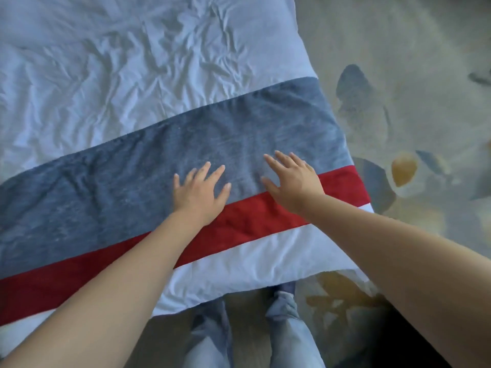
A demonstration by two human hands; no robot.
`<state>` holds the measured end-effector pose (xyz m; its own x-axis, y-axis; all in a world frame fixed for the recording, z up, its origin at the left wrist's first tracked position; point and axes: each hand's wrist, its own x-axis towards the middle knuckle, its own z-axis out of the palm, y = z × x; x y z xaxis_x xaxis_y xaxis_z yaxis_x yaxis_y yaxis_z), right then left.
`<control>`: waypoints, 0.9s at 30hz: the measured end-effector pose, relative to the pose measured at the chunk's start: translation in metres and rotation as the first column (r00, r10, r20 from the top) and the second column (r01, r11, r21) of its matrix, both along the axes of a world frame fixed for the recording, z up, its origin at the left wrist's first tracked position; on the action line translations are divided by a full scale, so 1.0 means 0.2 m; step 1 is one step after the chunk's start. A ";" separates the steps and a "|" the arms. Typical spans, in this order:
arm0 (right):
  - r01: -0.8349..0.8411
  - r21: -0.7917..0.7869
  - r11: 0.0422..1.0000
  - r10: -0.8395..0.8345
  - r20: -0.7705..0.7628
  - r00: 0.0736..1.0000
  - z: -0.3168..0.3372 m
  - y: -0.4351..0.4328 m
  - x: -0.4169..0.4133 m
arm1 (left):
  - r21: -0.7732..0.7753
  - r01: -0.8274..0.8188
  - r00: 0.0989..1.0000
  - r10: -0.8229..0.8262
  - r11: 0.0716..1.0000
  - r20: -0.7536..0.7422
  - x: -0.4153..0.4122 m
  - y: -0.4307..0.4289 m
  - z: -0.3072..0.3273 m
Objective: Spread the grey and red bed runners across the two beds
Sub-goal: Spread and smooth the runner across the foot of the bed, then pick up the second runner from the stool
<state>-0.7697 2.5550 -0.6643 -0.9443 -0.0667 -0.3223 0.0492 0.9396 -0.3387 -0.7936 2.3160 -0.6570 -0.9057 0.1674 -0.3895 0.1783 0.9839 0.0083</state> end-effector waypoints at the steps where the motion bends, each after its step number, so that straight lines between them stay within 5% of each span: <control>1: 0.007 0.000 1.000 -0.007 -0.017 1.000 0.13 0.04 -0.04 | 0.002 0.021 1.000 -0.021 1.000 -0.014 -0.06 0.05 0.12; 13: 0.294 0.089 0.952 -0.266 -0.241 0.934 1.70 0.63 -0.06 | 0.238 0.264 0.944 -0.200 0.935 -0.261 -0.35 0.71 1.57; 20: 0.564 0.160 0.810 -0.478 -0.377 0.793 2.35 1.00 0.46 | 0.287 0.614 0.774 -0.489 0.735 -0.403 -0.13 1.37 2.16; 27: 0.757 0.176 0.630 -0.645 -0.423 0.636 2.64 1.36 1.14 | 0.235 0.828 0.554 -0.679 0.509 -0.482 0.43 2.00 2.47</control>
<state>-0.5424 2.8262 -0.1372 -0.7000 0.7068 0.1017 0.6905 0.7063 -0.1562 -0.7084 2.7156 -0.1637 -0.3969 0.9060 0.1470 0.9141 0.3757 0.1525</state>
